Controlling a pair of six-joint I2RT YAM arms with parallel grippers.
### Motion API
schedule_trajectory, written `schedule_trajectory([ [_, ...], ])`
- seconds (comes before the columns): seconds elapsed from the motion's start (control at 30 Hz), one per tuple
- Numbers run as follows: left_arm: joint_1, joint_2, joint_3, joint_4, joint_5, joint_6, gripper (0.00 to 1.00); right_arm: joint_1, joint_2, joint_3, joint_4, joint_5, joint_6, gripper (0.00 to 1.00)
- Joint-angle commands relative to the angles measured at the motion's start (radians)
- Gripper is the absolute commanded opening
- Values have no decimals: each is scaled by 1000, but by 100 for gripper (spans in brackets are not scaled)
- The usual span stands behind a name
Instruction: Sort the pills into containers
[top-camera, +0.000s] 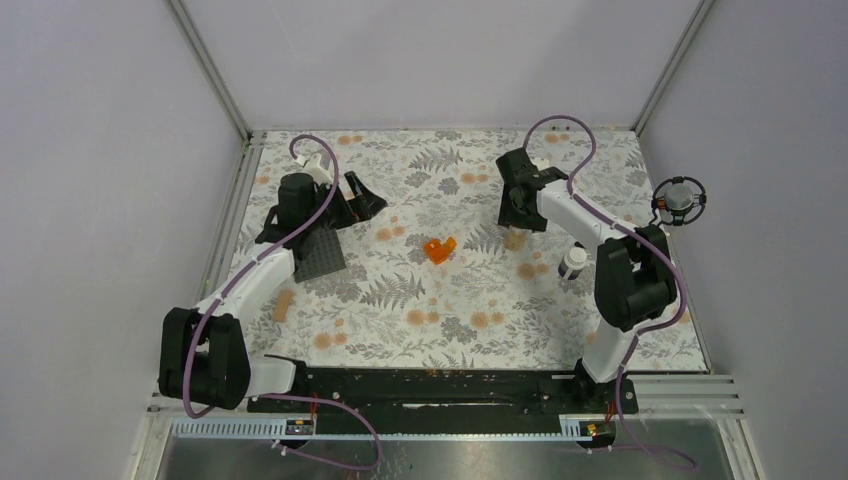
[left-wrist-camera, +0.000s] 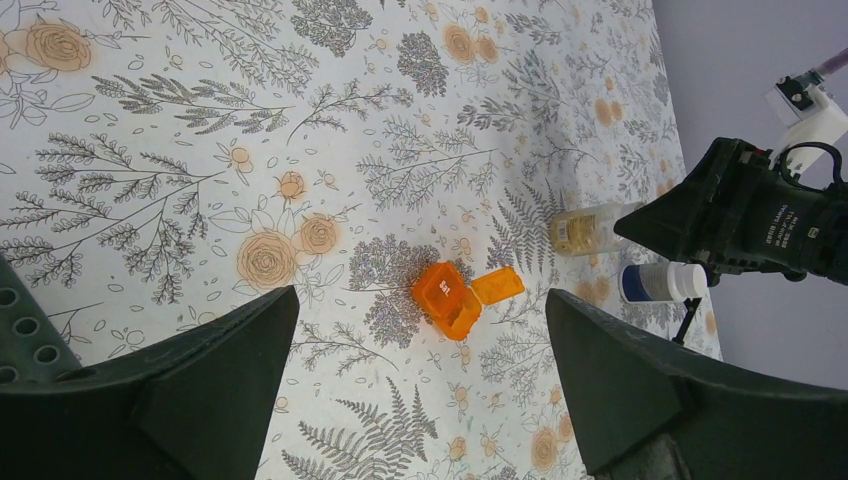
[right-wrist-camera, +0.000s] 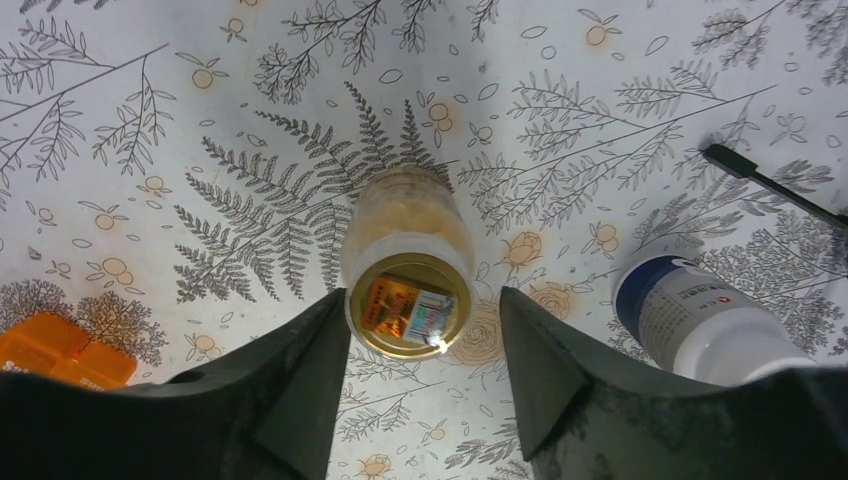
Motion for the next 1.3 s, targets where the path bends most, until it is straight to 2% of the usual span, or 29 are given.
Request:
schedule_trajectory([
  [0.0,4,-43,-4,56,17,12,96,-17,18,34,4,-51,28,60],
  [0.23,0,-51,-17,126,82,47,94,-19,11,53,19,-102,-1,25],
  [0.33,-26,-45,-16,173,122,87,94,-19,-13,59,46,-177,-33,18],
  [0.43,-73,-31,-2,206,157,141,94,-19,-47,52,108,-323,-63,16],
  [0.57,-170,0,18,253,160,286,94,-17,-92,16,226,-577,-105,15],
  [0.77,-262,136,128,231,209,384,93,1,-141,3,334,-863,-142,14],
  [0.93,-315,205,202,172,207,479,93,18,-158,33,358,-1021,-154,14],
  [1.13,-320,233,231,85,241,557,93,21,-168,70,343,-1170,-173,14],
  [1.27,-316,224,232,25,307,622,86,21,-168,100,294,-1203,-214,14],
])
